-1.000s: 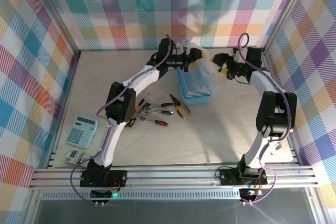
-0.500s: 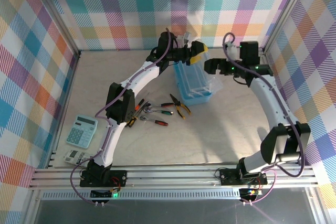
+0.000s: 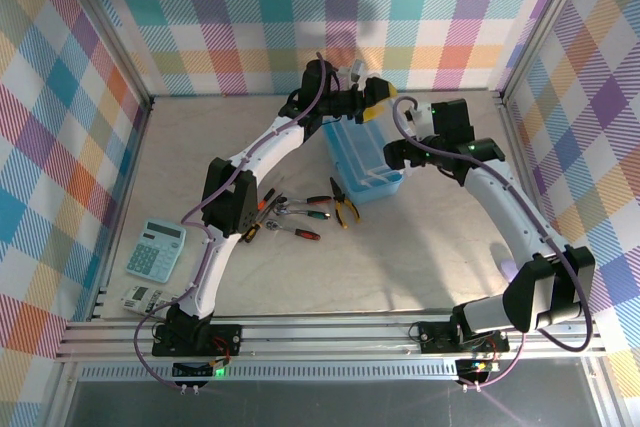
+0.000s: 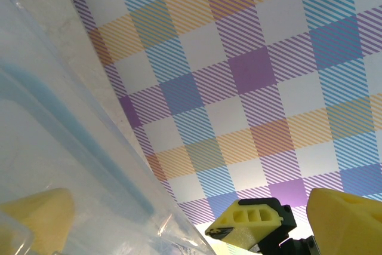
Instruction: Pack the tool kit
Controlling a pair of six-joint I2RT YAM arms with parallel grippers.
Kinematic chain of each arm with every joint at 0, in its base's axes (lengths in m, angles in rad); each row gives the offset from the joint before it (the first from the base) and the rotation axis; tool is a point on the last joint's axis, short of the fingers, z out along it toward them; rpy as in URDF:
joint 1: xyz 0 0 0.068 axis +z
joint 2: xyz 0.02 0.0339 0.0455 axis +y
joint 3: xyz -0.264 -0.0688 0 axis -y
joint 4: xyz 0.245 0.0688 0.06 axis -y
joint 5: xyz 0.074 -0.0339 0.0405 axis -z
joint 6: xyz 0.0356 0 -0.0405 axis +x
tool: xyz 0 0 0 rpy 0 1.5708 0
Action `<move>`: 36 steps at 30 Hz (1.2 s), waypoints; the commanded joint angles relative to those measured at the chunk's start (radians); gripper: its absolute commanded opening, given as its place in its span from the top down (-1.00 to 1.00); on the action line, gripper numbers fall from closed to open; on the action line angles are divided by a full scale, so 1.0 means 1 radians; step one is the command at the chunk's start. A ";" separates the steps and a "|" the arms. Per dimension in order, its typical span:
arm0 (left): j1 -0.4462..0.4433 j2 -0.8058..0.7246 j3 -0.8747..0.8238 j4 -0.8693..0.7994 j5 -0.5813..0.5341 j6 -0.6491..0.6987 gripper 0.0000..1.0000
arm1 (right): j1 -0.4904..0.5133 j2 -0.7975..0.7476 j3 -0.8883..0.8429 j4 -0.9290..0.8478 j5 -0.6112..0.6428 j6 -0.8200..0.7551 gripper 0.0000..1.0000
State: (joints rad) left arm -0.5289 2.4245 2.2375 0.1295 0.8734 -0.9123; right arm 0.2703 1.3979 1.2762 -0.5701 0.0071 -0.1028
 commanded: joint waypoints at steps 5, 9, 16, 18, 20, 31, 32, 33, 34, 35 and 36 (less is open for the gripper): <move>-0.014 -0.049 0.060 -0.016 0.019 0.011 -0.99 | 0.016 0.072 0.049 0.017 0.028 -0.061 -0.98; -0.014 -0.045 0.073 -0.029 0.024 0.018 -0.99 | 0.025 0.102 0.071 0.025 0.027 -0.065 -1.00; -0.012 -0.046 0.079 -0.064 0.033 0.043 -0.99 | 0.039 0.136 0.106 0.023 0.073 -0.058 -0.62; -0.007 -0.054 0.069 -0.082 0.035 0.063 -0.99 | 0.041 0.135 0.110 0.021 0.084 -0.054 -0.57; 0.006 -0.071 0.037 -0.085 0.034 0.076 -0.99 | 0.040 0.135 0.113 0.018 0.099 -0.051 -0.52; 0.118 -0.195 -0.053 -0.259 0.042 0.255 -0.99 | 0.041 0.126 0.096 0.006 0.223 -0.013 -0.22; 0.127 -0.213 -0.075 -0.279 0.035 0.281 -0.99 | 0.040 0.126 0.095 0.006 0.229 -0.007 -0.19; 0.136 -0.234 -0.104 -0.293 0.024 0.303 -0.99 | 0.040 0.127 0.093 0.006 0.241 -0.003 -0.16; 0.142 -0.252 -0.134 -0.301 0.016 0.318 -0.99 | 0.041 0.125 0.093 0.007 0.250 -0.003 -0.12; 0.149 -0.270 -0.172 -0.308 0.009 0.335 -0.99 | 0.041 0.125 0.093 0.007 0.264 0.022 -0.10; 0.153 -0.288 -0.207 -0.316 0.002 0.353 -0.99 | 0.040 0.124 0.093 0.006 0.276 0.035 -0.09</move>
State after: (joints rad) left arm -0.3824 2.2101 2.0975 -0.1169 0.8822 -0.6537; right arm 0.3099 1.5246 1.3598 -0.5625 0.2020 -0.1169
